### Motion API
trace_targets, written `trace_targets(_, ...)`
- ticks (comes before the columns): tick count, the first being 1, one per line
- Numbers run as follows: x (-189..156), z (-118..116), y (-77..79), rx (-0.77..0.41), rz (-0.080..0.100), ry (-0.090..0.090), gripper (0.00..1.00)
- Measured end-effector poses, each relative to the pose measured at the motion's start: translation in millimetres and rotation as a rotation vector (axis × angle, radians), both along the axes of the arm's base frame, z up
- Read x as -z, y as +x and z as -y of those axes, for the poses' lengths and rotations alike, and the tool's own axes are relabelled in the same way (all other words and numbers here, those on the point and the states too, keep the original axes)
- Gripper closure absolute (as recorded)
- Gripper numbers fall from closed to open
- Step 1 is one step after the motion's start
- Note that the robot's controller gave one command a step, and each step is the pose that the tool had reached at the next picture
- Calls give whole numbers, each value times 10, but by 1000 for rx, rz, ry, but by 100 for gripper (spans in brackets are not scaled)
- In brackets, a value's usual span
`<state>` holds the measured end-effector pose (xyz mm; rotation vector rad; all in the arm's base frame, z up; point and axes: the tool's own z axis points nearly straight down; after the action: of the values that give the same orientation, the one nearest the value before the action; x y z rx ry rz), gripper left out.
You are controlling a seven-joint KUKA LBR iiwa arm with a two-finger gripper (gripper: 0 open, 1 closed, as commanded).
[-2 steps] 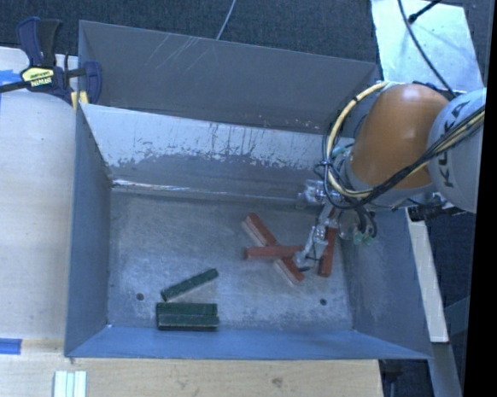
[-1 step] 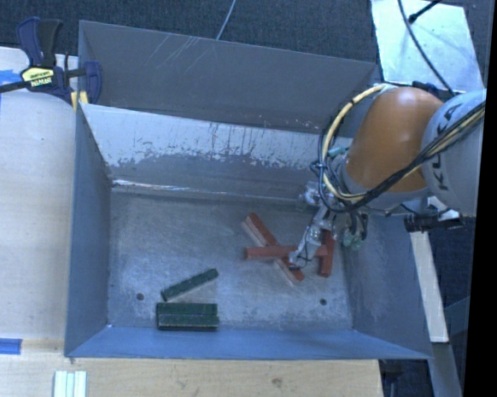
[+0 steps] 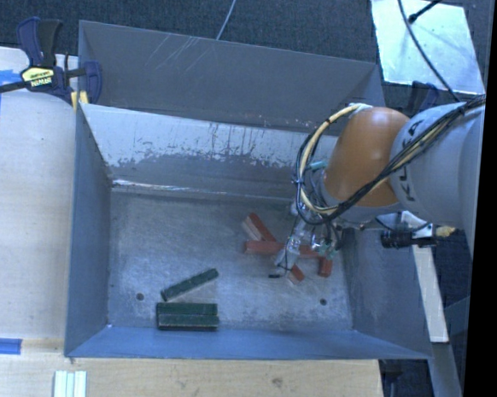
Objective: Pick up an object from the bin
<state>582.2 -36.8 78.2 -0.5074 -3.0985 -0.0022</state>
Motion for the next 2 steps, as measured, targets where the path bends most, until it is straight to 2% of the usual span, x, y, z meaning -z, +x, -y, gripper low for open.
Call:
trace_targets(1, 135, -48, 46, 114, 21, -3, 100)
trace_targets(2, 119, -59, 37, 128, 21, -3, 100)
